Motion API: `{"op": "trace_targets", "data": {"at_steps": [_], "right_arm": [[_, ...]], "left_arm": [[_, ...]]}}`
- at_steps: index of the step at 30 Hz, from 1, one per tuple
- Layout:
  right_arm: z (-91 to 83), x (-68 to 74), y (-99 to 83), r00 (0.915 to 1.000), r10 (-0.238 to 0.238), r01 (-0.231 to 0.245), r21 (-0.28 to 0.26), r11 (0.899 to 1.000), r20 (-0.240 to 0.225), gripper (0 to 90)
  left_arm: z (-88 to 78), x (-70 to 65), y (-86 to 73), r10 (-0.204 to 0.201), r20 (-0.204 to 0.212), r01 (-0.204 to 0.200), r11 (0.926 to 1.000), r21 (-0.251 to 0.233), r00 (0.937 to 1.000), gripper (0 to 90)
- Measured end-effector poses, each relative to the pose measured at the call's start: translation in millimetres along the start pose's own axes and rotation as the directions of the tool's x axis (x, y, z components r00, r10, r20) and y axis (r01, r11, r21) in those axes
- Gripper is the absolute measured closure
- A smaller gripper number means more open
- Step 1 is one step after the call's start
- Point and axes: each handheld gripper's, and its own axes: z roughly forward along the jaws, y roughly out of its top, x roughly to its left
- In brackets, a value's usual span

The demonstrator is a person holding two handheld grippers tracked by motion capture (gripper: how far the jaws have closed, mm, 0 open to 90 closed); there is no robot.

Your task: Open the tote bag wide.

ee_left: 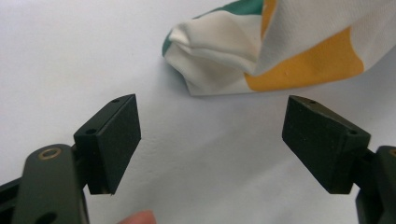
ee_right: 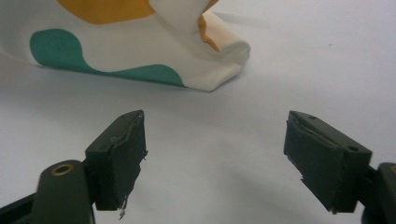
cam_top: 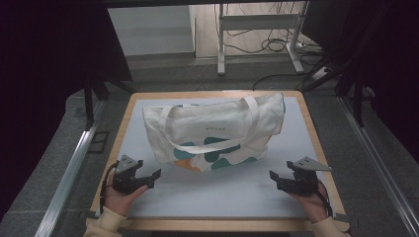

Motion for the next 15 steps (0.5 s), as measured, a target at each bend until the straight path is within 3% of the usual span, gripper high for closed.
{"op": "trace_targets", "data": {"at_steps": [6,15], "right_arm": [[0.4,-2.4,-0.6,1.0,0.005,-0.005,0.004,1.0,-0.007,23.6],[-3.3,-2.4,-0.4,0.9998,0.016,-0.016,-0.011,1.0,-0.008,24.8]], "left_arm": [[0.7,2.9,0.4,-0.009,-0.011,0.009,0.9999,-0.013,0.9999,21.0],[-8.6,-1.5,2.8,-0.005,0.017,0.006,0.9994,-0.033,0.9998,24.8]]}}
